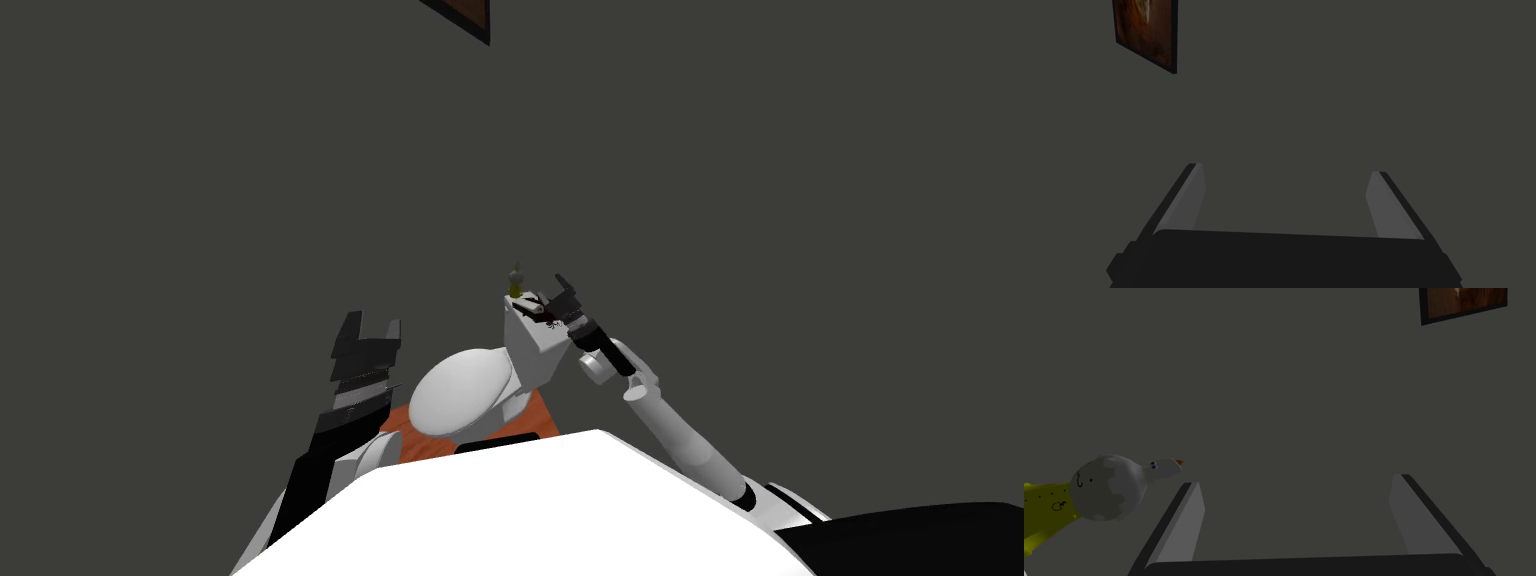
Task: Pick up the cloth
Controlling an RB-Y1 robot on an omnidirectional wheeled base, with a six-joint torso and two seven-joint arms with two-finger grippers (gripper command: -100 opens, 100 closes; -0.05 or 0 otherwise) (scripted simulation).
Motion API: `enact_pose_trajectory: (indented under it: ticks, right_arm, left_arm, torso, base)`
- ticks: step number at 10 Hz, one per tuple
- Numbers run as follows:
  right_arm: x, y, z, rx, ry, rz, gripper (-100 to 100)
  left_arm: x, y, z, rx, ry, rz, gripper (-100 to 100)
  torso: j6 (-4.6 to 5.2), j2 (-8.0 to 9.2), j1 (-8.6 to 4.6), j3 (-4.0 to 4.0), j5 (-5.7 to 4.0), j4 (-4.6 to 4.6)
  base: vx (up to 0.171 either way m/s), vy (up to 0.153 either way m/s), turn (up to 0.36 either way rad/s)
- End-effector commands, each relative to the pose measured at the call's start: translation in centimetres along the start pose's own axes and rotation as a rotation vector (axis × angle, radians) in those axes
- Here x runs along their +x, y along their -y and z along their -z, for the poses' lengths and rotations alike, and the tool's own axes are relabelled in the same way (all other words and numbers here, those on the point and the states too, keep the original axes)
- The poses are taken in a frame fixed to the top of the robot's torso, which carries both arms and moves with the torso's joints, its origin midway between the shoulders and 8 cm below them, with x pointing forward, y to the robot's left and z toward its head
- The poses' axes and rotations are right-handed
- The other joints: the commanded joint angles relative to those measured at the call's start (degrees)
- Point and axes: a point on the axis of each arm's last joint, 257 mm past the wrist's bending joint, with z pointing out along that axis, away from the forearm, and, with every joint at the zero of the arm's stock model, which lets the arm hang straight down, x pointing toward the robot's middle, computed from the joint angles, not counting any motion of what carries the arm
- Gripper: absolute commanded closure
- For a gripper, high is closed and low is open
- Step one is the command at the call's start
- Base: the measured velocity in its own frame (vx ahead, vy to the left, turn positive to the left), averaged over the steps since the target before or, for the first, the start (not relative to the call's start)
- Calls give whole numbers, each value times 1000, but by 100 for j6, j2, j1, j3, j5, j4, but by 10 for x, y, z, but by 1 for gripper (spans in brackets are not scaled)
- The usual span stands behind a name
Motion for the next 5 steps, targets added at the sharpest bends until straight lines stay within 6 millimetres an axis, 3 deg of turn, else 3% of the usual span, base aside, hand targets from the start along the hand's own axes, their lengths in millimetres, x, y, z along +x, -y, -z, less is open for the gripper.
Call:
enact_pose_trajectory:
  ticks: [1, 4, 5]
  right_arm:
    - [-7, 11, -3, 40, 9, -79, -100]
    - [-16, 21, -5, 74, 28, -213, -100]
    - [-23, 33, -7, 115, 40, -257, -100]
  left_arm:
    - [0, 0, 0, 0, 0, 0, 0]
    - [0, 0, 0, 0, 0, 0, 0]
    - [0, 0, 0, 0, 0, 0, 0]
  torso:
    - [0, 0, 0, 0, 0, 0]
    - [-2, 0, 0, 0, 0, 0]
    - [0, 1, 0, 0, 0, 0]
  base:
    - [-4, -3, 42]
    - [-4, -4, 38]
    - [-6, -5, 52]
